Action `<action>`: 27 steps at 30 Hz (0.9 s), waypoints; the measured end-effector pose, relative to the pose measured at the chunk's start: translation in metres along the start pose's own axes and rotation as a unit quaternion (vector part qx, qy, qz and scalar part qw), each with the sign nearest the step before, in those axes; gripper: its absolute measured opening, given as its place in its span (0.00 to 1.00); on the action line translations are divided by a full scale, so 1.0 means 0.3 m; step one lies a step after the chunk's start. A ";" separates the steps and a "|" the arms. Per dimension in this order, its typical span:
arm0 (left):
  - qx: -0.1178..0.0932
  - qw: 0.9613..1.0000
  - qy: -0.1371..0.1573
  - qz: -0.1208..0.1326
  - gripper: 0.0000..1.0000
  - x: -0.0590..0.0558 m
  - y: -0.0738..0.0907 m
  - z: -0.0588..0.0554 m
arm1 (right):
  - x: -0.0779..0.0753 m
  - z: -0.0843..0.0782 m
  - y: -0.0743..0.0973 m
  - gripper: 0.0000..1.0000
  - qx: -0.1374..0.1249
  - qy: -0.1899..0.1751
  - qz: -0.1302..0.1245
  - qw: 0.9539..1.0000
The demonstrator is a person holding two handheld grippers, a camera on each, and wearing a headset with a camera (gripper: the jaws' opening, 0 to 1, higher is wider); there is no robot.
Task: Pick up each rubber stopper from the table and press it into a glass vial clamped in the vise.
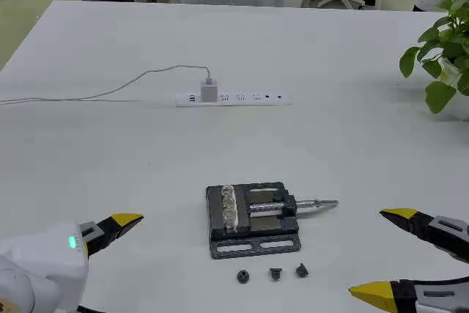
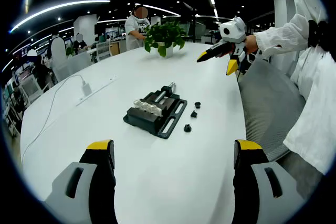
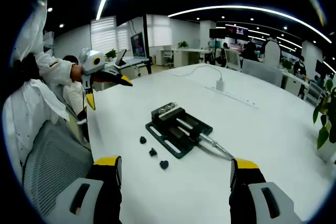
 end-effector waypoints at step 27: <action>0.005 1.000 0.005 -0.005 0.86 -0.005 -0.024 0.026 | -0.008 -0.002 0.000 0.82 0.000 0.002 0.003 1.000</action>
Point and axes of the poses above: the centre of the closed fingertips' face, and the gripper's own axes: y roughly backward along the fingers, x roughly to its left, z roughly out of its top, the point moved 10 cm from there along y, roughly backward along the fingers, and after that the axes turned 4 degrees about y, right-handed, at the moved point
